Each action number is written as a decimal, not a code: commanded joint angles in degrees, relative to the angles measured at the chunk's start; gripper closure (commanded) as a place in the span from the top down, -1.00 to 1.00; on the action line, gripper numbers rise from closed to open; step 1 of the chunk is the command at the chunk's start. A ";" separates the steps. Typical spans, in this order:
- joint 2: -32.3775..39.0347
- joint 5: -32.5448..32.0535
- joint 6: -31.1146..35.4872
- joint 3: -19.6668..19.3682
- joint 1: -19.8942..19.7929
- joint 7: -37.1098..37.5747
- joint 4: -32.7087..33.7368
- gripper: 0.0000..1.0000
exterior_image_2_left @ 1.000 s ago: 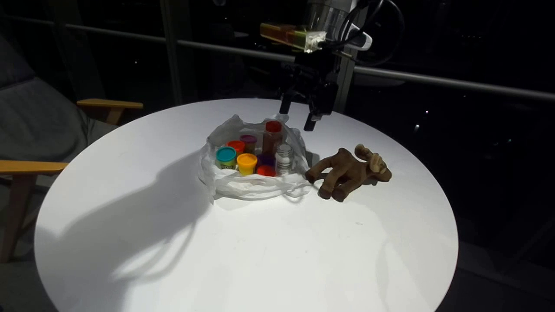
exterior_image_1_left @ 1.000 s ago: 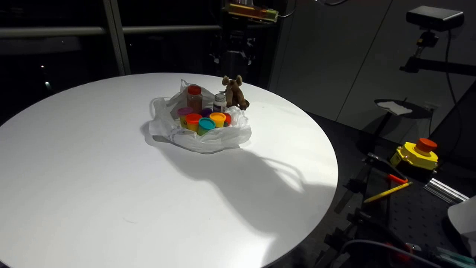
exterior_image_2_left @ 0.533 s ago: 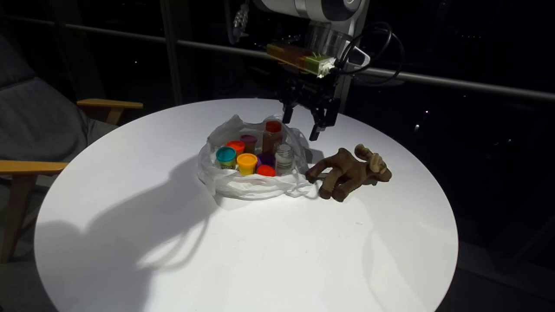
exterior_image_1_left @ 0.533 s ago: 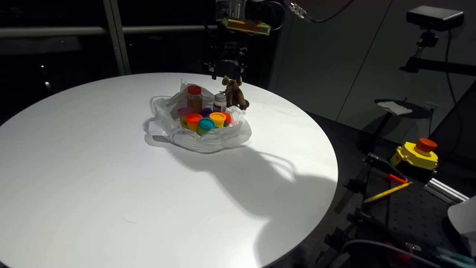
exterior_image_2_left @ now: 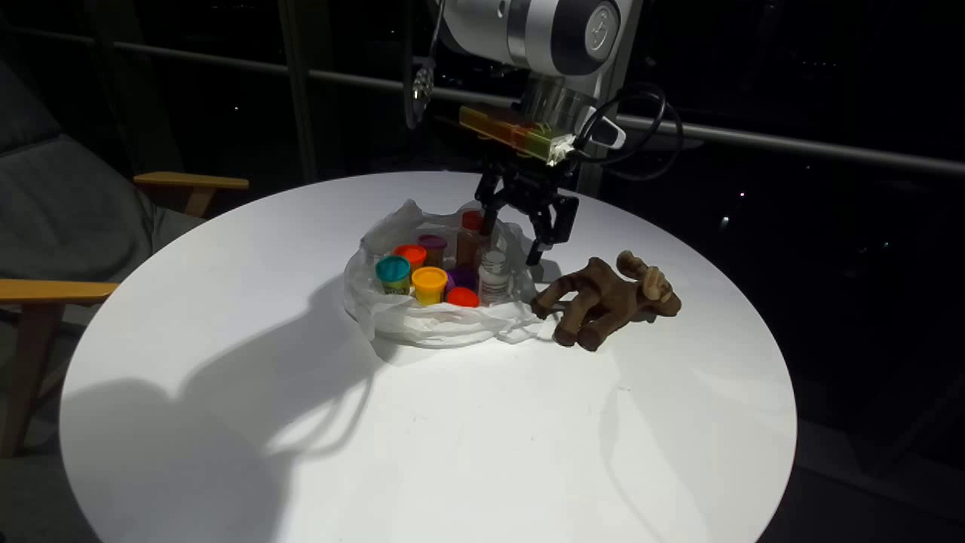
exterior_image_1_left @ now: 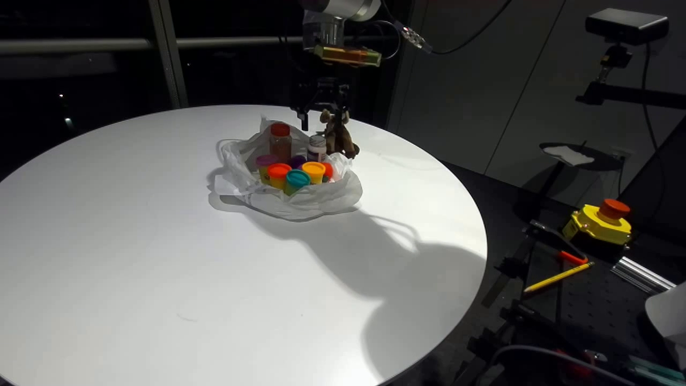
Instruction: Remove the objects from the plastic and put them on the table
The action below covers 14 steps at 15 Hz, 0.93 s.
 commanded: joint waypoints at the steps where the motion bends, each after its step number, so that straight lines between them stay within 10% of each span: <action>1: 3.19 -0.78 -3.50 0.63 -0.58 -0.76 5.70 1.00; 7: 6.02 -0.64 -8.58 0.84 -0.83 -1.08 9.66 0.91; 8: 6.34 -0.62 -9.29 0.88 -0.85 -1.21 10.19 0.46; 14: 8.61 -0.61 -11.62 1.03 -0.94 -1.96 13.35 -0.24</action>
